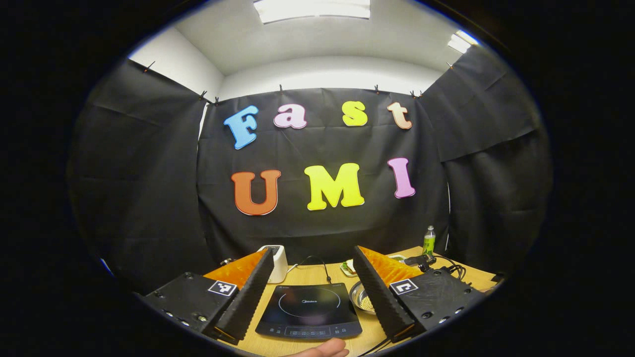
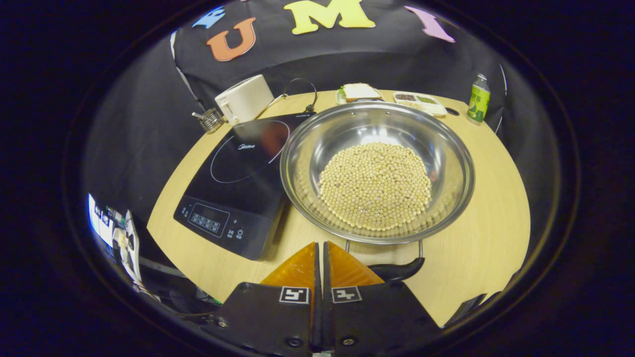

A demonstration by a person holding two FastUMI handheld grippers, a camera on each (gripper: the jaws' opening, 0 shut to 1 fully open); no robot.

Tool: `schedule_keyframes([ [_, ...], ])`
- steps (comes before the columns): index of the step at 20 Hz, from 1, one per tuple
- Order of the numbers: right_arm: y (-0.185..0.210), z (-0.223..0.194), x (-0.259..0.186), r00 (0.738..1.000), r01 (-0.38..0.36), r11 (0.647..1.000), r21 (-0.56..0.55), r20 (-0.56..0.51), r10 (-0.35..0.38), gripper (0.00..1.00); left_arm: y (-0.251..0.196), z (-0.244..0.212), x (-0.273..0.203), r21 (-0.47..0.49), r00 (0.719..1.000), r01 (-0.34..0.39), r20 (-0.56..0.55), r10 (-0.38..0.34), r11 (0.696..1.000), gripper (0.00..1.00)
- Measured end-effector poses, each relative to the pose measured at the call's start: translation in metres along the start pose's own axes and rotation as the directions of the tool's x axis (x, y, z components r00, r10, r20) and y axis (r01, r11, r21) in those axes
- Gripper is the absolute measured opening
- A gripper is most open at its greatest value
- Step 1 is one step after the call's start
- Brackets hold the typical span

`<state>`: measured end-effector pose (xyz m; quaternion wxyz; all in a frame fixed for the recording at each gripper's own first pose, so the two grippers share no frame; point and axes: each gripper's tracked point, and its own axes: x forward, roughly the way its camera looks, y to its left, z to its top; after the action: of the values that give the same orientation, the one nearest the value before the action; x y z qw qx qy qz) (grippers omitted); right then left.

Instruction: First push the handle of the pot to place it horizontally, then grasp the pot with both hands and set it on the induction cooktop.

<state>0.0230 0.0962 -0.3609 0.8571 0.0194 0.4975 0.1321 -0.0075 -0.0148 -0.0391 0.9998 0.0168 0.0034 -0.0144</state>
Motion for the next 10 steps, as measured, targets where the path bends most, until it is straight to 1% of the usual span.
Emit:
schedule_keyframes([
  [1,-0.007,-0.001,-0.002,1.0,0.009,1.0,-0.006,0.01,-0.009,0.04,-0.001,0.002,0.0,-0.017,1.0,0.001,0.005,-0.001,1.0,0.96],
  [2,-0.015,0.001,-0.004,1.0,0.022,1.0,-0.01,0.022,-0.022,0.0,-0.004,0.002,0.001,-0.041,1.0,0.01,0.006,-0.01,0.999,0.96],
  [3,-0.022,0.001,-0.006,0.999,0.037,0.999,-0.013,0.039,-0.036,0.0,-0.007,0.001,0.0,-0.07,1.0,0.024,0.005,-0.024,0.997,0.96],
  [4,-0.031,0.003,-0.007,0.997,0.054,0.998,-0.02,0.048,-0.053,0.04,-0.009,0.001,-0.001,-0.095,0.999,0.035,0.004,-0.035,0.995,0.96],
  [5,-0.039,0.002,-0.009,0.996,0.067,0.998,-0.022,0.056,-0.066,0.0,-0.009,0.001,-0.002,-0.115,0.999,0.043,0.002,-0.043,0.992,0.96],
  [6,-0.047,0.003,-0.01,0.995,0.075,0.997,-0.023,0.062,-0.073,0.0,-0.009,0.004,0.0,-0.13,0.999,0.051,0.014,-0.05,0.99,0.96],
  [7,-0.054,0.003,-0.012,0.995,0.08,0.997,-0.018,0.068,-0.078,0.04,-0.008,0.005,0.002,-0.129,0.999,0.051,0.016,-0.049,0.99,0.96],
  [9,-0.069,0.006,-0.014,0.993,0.085,0.996,0.006,0.086,-0.086,0.04,-0.001,-0.001,0.004,-0.118,0.999,0.032,0.006,-0.031,0.992,0.96],
  [10,-0.076,0.008,-0.014,0.992,0.077,0.997,0.028,0.094,-0.08,0.01,-0.002,-0.003,0.006,-0.106,1.0,0.027,0.005,-0.027,0.994,0.95],
])
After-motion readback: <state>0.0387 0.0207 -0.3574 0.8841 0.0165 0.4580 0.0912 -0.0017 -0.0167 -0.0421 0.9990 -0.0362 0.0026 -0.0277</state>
